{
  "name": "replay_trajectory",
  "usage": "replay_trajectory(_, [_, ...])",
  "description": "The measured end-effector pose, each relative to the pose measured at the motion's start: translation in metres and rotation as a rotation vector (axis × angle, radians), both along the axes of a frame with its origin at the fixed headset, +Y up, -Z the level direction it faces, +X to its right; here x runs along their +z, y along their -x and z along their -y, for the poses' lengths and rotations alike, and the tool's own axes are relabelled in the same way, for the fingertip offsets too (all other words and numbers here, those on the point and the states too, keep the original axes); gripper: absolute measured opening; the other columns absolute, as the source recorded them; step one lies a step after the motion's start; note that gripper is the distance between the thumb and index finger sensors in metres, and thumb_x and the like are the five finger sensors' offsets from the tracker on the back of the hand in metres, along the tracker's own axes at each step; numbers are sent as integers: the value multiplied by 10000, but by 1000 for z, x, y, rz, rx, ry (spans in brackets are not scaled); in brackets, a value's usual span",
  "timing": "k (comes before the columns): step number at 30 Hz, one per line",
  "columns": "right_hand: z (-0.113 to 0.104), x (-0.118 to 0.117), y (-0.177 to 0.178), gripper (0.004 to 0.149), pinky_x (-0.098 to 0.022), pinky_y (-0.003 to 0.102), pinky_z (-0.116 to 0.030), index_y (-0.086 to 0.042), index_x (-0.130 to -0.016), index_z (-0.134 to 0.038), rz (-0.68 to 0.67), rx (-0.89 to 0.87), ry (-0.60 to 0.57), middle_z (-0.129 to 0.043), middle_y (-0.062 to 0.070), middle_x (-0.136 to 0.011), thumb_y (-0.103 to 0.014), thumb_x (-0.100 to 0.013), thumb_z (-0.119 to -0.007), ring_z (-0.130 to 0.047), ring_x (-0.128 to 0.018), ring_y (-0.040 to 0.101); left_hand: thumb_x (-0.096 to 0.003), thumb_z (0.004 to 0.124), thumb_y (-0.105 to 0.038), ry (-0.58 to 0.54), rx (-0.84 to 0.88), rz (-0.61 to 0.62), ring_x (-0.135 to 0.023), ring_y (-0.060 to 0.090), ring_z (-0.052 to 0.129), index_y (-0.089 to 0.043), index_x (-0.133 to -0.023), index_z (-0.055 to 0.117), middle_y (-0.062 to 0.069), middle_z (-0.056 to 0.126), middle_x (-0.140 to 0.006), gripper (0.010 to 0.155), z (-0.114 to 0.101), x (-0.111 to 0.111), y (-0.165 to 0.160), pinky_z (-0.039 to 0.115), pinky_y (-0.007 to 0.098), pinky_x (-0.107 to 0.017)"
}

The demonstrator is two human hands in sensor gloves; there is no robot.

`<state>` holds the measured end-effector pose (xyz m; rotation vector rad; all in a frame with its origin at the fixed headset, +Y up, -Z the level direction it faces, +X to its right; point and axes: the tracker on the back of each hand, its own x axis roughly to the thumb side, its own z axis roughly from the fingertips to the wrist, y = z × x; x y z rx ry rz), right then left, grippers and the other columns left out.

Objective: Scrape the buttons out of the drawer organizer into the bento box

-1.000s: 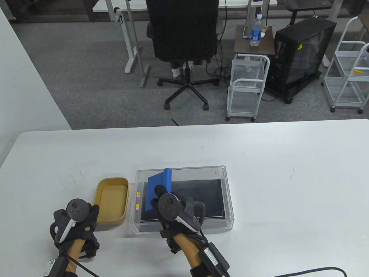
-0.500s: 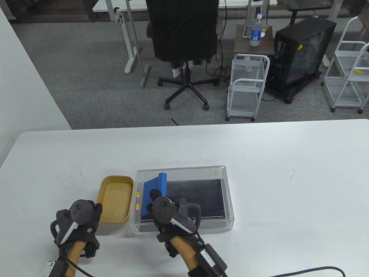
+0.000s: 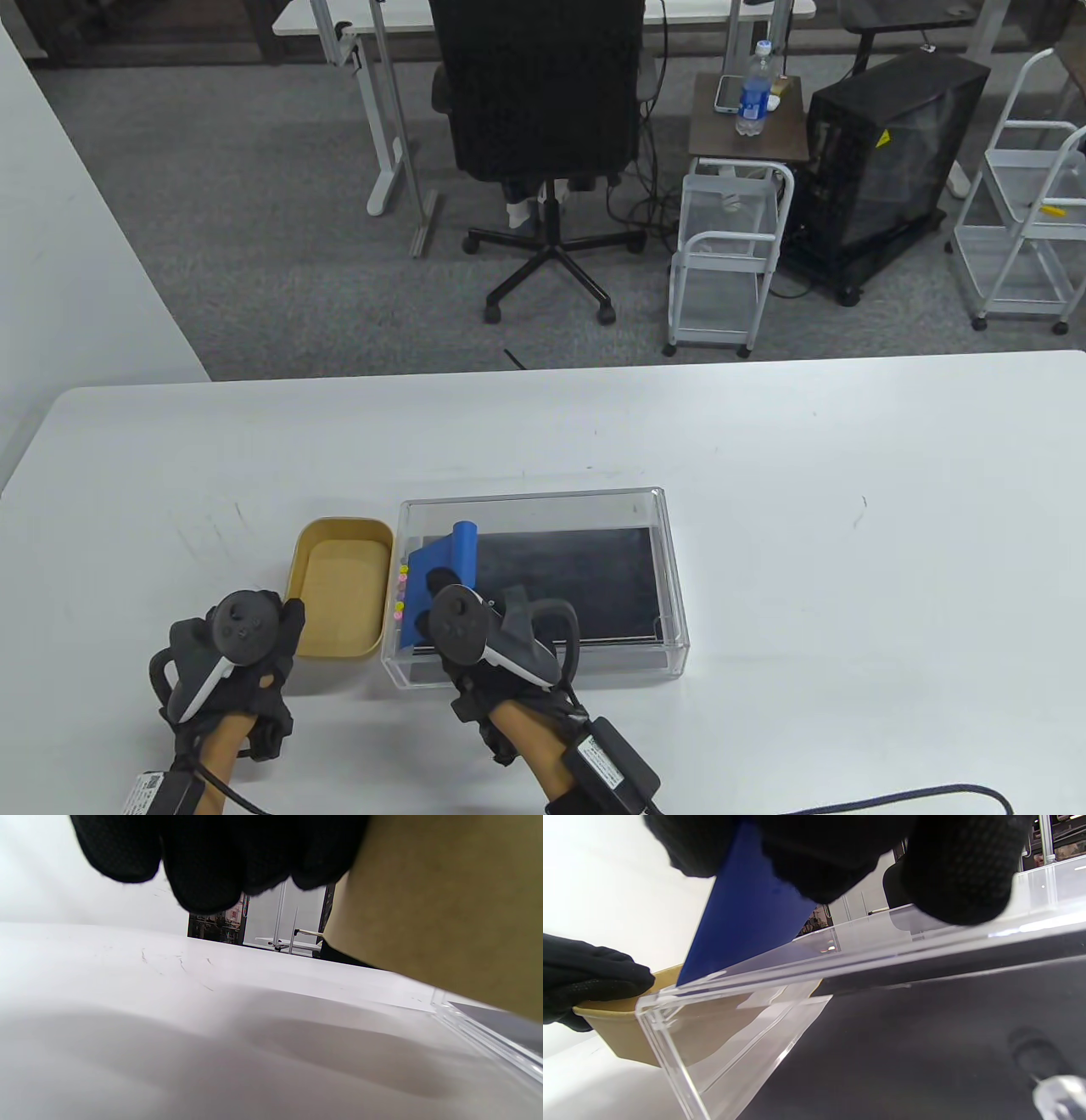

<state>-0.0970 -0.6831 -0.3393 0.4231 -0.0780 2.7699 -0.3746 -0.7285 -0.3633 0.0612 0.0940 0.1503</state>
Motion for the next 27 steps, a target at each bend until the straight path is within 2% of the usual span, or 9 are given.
replay_trajectory(12, [1, -1, 7, 529, -310, 368, -929, -283, -1017, -589, 1, 9, -12, -920, 42, -518, -493, -547, -715, -892, -91, 13, -584, 628, -519, -9, -26, 1, -792, 357, 884, -207, -706, 845, 60, 838, -827, 399, 0, 0, -2, 713, 612, -625])
replay_trajectory(17, [-4, 1, 6, 533, -324, 369, -928, -289, -1018, -582, -8, -86, -31, -918, 40, -529, -495, -543, -711, -896, -99, 15, -585, 627, -517, -4, -23, -6, -791, 356, 885, -208, -703, 846, 59, 840, -824, 397, -1, 1, -2, 714, 612, -624])
replay_trajectory(27, [-6, 1, -2, 530, -332, 369, -928, -296, -1016, -578, 19, -64, -61, -916, 37, -533, -496, -543, -711, -899, -104, 13, -587, 623, -510, 7, -14, -38, -789, 357, 887, -208, -704, 847, 61, 842, -824, 394, -2, 1, 3, 714, 612, -623])
